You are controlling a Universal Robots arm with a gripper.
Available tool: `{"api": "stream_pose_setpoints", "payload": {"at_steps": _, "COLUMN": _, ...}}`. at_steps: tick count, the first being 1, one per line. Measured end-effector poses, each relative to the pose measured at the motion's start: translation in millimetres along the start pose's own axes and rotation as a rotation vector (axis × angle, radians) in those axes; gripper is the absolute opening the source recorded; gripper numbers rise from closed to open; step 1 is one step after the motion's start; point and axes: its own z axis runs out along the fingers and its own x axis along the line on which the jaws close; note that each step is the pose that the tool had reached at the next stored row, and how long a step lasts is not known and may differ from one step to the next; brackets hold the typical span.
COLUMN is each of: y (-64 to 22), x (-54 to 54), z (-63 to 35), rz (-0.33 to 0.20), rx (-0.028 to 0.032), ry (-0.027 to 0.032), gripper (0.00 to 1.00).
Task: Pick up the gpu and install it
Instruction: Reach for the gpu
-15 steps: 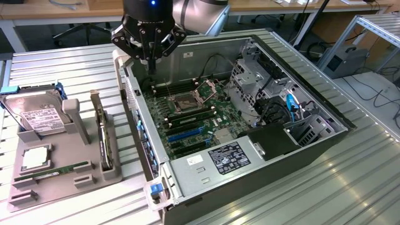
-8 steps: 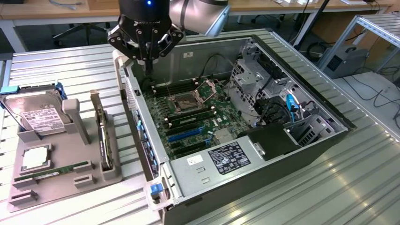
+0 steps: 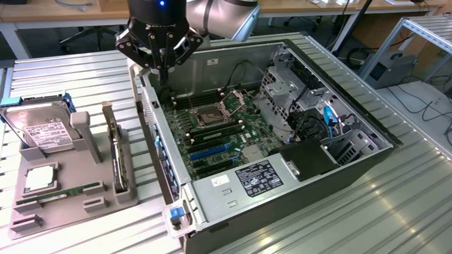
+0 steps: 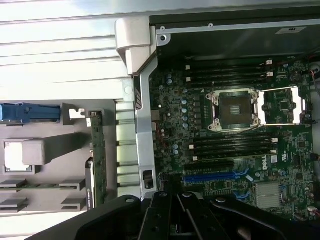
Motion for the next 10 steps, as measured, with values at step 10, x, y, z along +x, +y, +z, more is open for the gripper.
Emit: {"api": "stream_pose_setpoints", "payload": {"at_steps": 10, "y": -0.6, "x": 7.4, "z": -0.2, "rz": 0.000, "rx": 0.0000, "ry": 0.0001, "gripper": 0.11}}
